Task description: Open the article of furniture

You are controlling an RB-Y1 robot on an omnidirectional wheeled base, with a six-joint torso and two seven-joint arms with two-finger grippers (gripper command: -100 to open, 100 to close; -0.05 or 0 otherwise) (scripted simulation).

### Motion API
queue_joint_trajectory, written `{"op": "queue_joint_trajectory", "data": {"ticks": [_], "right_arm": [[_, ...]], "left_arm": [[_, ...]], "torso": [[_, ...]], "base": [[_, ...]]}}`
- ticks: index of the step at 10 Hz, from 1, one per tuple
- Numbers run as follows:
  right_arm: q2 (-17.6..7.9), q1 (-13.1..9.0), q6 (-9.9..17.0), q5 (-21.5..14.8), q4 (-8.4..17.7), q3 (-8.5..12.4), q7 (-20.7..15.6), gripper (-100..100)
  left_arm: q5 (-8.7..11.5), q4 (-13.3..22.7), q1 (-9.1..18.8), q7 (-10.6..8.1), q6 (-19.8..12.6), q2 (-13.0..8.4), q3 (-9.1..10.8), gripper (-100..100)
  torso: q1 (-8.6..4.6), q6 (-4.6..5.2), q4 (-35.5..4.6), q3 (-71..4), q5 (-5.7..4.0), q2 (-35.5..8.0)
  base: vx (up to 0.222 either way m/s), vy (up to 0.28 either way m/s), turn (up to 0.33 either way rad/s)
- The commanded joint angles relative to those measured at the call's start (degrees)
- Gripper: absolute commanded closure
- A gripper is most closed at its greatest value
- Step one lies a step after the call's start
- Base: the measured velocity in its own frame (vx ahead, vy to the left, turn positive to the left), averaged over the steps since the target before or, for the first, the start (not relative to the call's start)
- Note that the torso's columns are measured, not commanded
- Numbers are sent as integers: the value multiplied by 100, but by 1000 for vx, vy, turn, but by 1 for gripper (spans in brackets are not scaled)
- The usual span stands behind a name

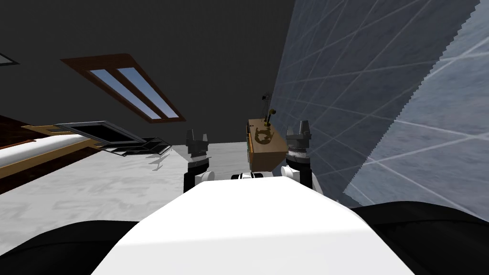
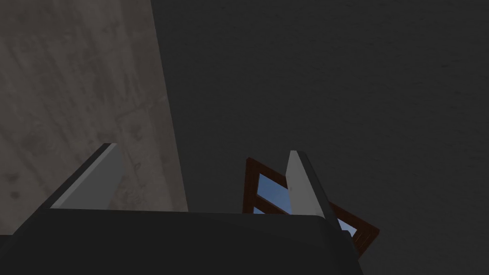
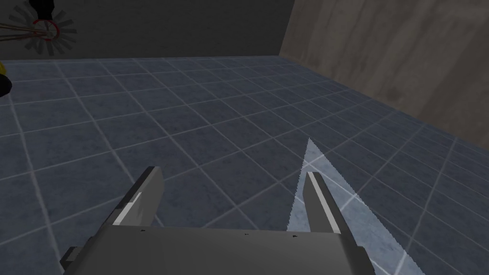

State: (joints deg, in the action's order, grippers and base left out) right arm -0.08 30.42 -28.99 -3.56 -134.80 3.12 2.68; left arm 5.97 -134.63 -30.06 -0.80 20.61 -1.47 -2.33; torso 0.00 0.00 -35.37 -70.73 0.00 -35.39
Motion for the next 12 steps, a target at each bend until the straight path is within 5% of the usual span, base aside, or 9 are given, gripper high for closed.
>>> {"op": "queue_joint_trajectory", "data": {"ticks": [1,4,5,12], "right_arm": [[-177,-43,112,-27,129,-62,-15,-100],[-522,-213,525,-132,626,-313,-74,-100],[-522,-213,558,-132,626,-313,-74,-100],[-819,-591,1564,-370,1709,-887,-212,-100]], "left_arm": [[0,0,0,0,0,0,0,0],[0,3,0,0,-1,0,0,0],[0,3,0,0,-1,0,-1,0],[0,3,1,0,-1,0,-1,0]], "torso": [[0,0,-423,-846,0,-423],[-4,0,-686,-1374,-1,-691],[12,1,-691,-1381,3,-691],[13,-4,-690,-1386,4,-689]], "base": [[-5,-3,86],[-34,-3,152],[-23,23,78],[-52,-2,175]]}}
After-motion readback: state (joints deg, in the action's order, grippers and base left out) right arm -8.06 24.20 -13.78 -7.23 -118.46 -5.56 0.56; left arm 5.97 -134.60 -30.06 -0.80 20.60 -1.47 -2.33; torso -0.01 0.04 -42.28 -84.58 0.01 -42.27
